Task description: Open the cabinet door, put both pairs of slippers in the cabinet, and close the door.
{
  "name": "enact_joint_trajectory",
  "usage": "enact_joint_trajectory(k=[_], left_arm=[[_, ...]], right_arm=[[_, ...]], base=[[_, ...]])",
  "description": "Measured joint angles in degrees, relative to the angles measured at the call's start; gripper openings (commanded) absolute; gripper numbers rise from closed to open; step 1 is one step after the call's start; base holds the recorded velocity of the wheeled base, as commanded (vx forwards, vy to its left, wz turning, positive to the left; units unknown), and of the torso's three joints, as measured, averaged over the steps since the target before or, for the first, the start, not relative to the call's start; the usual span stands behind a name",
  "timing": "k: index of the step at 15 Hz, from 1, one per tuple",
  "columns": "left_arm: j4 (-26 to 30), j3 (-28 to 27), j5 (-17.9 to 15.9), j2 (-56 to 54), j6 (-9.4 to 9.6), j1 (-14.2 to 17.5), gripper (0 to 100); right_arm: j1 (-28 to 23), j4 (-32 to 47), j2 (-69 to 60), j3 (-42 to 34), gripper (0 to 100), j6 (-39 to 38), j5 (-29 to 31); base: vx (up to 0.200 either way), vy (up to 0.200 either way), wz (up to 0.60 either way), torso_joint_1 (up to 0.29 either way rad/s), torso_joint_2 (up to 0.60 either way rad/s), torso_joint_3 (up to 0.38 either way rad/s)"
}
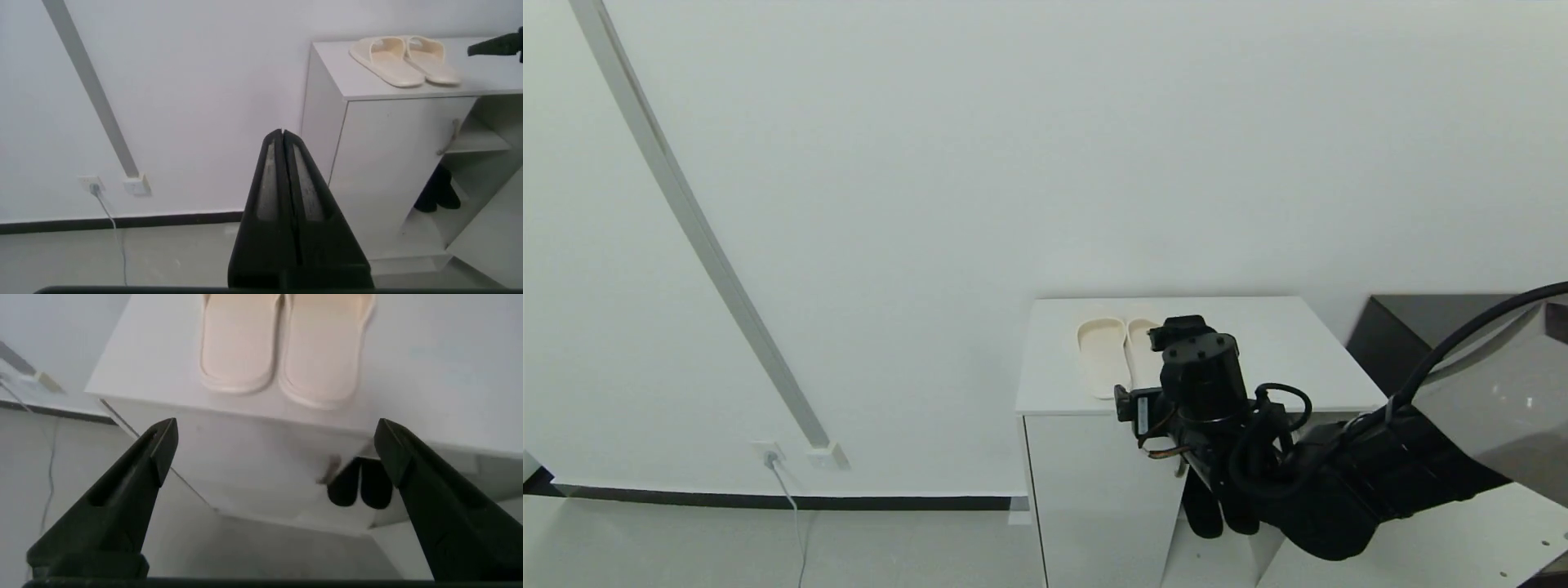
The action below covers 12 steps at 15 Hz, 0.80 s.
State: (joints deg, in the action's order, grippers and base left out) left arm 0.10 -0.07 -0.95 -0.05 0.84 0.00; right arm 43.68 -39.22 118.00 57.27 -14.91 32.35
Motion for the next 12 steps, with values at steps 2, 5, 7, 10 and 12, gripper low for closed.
enact_joint_trajectory(k=[2, 5, 7, 10, 12], left_arm=[[0.00, 0.02, 0.09, 0.00, -0.22, 0.00, 0], [-0.02, 0.05, 0.16, 0.00, -0.20, 0.00, 0], [0.04, 0.07, 0.17, 0.00, -0.02, 0.00, 0], [0.00, 0.07, 0.16, 0.00, -0.18, -0.02, 0], [0.00, 0.07, 0.20, 0.00, -0.22, 0.00, 0]], right_arm=[[0.23, 0.00, 0.44, 0.48, 100, -1.43, -0.01], [0.48, -0.77, 2.33, -0.33, 100, -2.68, -0.59], [0.39, -1.62, 4.05, -0.35, 100, -2.71, -0.99], [0.04, -4.17, 8.87, 2.60, 100, -2.33, -2.11], [-1.10, -6.84, 12.57, 5.66, 100, -0.93, -2.11]], base=[[0.100, 0.000, 0.00, 0.009, 0.00, -0.001], [0.000, 0.000, 0.00, 0.000, 0.00, 0.000], [0.000, 0.000, 0.00, 0.000, 0.00, 0.000], [0.000, 0.000, 0.00, 0.000, 0.00, 0.000], [0.000, 0.000, 0.00, 0.000, 0.00, 0.000]])
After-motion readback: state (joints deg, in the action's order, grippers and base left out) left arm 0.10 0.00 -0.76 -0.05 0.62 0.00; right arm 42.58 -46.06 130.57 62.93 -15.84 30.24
